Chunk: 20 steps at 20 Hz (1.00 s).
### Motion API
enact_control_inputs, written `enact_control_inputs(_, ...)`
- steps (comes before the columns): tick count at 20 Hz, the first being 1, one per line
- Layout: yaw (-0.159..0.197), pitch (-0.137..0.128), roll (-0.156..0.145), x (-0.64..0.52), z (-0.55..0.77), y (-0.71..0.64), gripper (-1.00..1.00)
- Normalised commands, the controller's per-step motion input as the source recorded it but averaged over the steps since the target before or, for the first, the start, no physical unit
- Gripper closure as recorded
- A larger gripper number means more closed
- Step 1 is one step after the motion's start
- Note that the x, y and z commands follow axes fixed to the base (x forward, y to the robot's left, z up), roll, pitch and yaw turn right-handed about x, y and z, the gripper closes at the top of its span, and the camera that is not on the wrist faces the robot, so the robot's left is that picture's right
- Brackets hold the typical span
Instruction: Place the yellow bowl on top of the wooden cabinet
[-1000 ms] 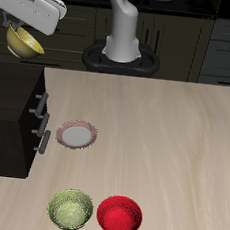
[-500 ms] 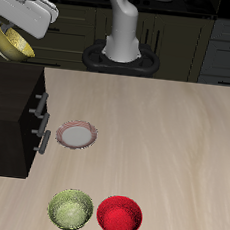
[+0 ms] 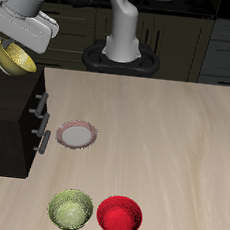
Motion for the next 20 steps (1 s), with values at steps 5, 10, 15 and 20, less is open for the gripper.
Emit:
enact_control_inputs(5, 0.011, 0.06, -0.042, 0.05, -0.29, -0.08, 1.0)
enact_control_inputs(10, 0.029, 0.055, -0.073, -0.03, -0.16, -0.14, -1.0)
enact_control_inputs(15, 0.017, 0.003, 0.006, -0.06, -0.04, 0.05, -1.0)
enact_control_inputs(20, 0.008, -0.005, 0.016, -0.04, 0.03, 0.05, -1.0)
